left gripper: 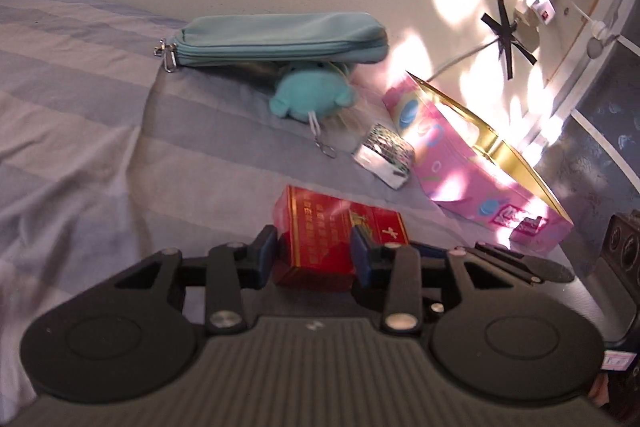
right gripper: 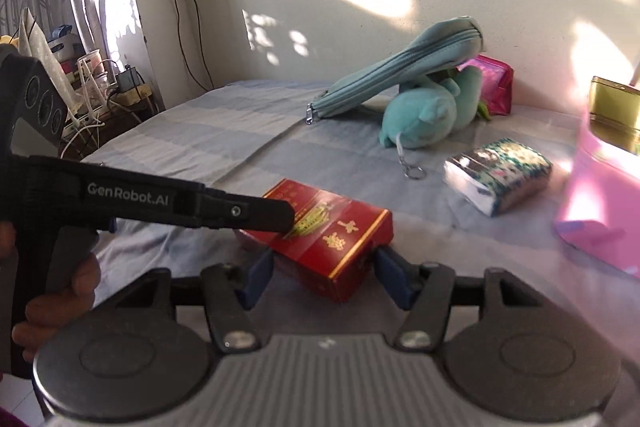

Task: Organize objects
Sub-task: 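Lower the red box into the pink tin and release it, then grasp the patterned tissue pack with the left gripper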

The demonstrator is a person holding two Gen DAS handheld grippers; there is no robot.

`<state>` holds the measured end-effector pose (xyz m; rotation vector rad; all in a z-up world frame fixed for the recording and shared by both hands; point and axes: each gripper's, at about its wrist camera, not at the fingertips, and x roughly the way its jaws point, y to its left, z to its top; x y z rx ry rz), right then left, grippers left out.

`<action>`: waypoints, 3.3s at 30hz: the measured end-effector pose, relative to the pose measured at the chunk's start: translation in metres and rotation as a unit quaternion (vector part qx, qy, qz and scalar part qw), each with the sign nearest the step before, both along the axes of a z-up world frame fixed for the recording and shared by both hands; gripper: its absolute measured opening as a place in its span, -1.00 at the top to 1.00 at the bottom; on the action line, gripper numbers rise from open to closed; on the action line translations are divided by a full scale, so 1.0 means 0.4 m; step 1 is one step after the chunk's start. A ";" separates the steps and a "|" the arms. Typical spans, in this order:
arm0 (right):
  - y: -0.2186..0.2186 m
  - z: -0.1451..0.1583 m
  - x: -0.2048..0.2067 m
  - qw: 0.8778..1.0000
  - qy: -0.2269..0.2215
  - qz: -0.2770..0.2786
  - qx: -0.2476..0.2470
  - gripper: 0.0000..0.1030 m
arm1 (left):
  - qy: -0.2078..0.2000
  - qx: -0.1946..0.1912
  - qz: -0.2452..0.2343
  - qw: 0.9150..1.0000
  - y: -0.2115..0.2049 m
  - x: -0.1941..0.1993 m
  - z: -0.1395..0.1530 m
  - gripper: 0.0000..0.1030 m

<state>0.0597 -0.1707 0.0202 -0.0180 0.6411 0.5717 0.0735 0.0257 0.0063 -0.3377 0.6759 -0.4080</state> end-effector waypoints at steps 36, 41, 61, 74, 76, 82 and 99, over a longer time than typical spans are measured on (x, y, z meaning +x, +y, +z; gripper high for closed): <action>-0.628 0.062 0.043 0.942 -0.172 -0.288 -0.014 -0.18 | -0.149 0.078 -0.183 0.969 -0.793 0.222 0.180 0.07; -0.634 0.046 0.054 0.942 -0.163 -0.292 -0.019 -0.18 | -0.144 0.082 -0.178 0.970 -0.805 0.230 0.165 0.07; -0.646 0.022 0.053 0.927 -0.179 -0.329 -0.019 -0.40 | -0.149 0.151 -0.084 0.974 -0.775 0.210 0.143 -0.28; -0.633 0.034 0.007 0.910 -0.227 -0.347 -0.007 -0.39 | -0.177 0.173 -0.006 0.969 -0.500 0.042 0.124 -0.41; -0.630 0.035 0.004 0.910 -0.218 -0.353 -0.002 -0.39 | -0.177 0.189 0.011 0.966 -0.447 0.020 0.105 -0.41; -0.573 0.033 -0.015 0.920 -0.187 -0.343 0.009 -0.39 | -0.162 0.222 0.070 0.959 -0.274 -0.021 0.052 -0.41; -0.114 0.053 -0.002 0.976 -0.148 -0.157 0.007 -0.38 | -0.076 0.150 0.178 0.970 0.030 -0.034 0.008 -0.43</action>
